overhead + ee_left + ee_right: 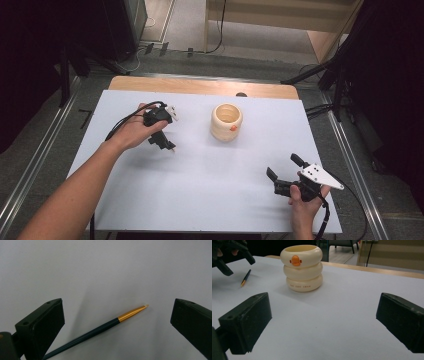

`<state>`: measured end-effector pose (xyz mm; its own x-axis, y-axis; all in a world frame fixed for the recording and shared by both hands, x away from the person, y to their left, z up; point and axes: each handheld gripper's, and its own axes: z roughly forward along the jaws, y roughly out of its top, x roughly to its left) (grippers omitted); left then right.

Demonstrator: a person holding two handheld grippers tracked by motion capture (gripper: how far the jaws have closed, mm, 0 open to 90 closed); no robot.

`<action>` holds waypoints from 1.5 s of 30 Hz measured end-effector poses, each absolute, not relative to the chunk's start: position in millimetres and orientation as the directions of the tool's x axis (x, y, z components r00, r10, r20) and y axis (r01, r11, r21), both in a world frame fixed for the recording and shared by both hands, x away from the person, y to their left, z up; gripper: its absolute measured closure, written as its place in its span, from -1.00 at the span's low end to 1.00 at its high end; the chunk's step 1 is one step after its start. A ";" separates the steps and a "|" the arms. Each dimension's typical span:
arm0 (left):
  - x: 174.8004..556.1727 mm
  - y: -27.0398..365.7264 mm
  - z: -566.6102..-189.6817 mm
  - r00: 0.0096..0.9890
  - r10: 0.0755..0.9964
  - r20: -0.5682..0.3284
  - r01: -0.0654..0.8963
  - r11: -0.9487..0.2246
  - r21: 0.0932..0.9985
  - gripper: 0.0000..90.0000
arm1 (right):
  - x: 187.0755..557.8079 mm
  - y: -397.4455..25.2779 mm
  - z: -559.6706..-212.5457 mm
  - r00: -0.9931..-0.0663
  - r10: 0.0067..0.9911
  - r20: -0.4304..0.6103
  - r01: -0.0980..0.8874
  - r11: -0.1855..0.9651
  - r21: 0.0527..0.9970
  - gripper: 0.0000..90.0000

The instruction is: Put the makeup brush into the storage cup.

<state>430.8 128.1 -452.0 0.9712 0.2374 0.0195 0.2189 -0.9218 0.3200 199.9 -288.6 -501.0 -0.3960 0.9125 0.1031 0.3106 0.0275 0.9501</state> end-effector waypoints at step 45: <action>437.0 122.0 -480.8 0.993 0.115 0.024 0.112 -0.987 0.113 -0.85 | 201.1 -289.1 -503.3 -0.385 0.917 0.108 0.329 0.027 0.944 -0.93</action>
